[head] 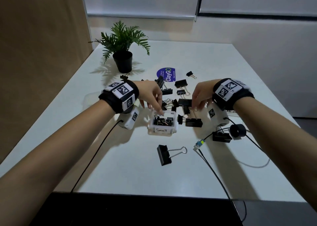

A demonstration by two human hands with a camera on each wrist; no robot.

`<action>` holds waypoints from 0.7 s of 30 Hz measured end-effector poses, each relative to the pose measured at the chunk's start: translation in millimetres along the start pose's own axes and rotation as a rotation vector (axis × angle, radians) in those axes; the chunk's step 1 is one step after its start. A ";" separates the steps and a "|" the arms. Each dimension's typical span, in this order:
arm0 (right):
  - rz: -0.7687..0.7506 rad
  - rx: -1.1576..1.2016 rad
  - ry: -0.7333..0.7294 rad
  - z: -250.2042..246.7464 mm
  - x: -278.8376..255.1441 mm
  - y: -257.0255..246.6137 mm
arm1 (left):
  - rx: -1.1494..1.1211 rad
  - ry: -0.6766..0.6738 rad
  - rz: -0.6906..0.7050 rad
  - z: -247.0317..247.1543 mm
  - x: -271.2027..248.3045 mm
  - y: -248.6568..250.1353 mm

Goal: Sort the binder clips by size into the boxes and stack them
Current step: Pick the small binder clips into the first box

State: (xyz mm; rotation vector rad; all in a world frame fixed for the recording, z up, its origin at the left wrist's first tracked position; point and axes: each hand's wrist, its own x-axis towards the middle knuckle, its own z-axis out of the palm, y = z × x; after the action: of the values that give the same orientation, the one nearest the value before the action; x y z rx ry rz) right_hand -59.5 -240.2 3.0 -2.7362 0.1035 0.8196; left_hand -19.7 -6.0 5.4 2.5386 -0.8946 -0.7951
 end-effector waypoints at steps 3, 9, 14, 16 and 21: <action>-0.062 0.056 0.068 6.9 3.9 2.8 | 0.047 -0.025 0.012 8.0 2.4 6.4; 0.017 0.052 0.046 6.3 -7.0 6.6 | 0.070 -0.036 -0.022 12.9 -2.3 17.0; 0.069 0.028 -0.093 11.2 -14.4 2.7 | 0.234 -0.033 -0.025 20.8 -5.4 20.5; 0.074 -0.011 -0.098 15.0 -16.7 -1.2 | 0.275 -0.022 -0.006 23.6 -3.3 18.9; 0.112 -0.086 -0.124 32.1 -12.7 -4.2 | 0.311 0.023 -0.005 21.3 -4.2 12.0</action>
State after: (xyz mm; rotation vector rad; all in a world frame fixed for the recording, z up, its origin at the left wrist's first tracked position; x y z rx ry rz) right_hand -86.5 -227.1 -14.6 -2.7714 0.2017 1.0456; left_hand -40.9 -14.7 -4.1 2.8088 -1.0776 -0.6717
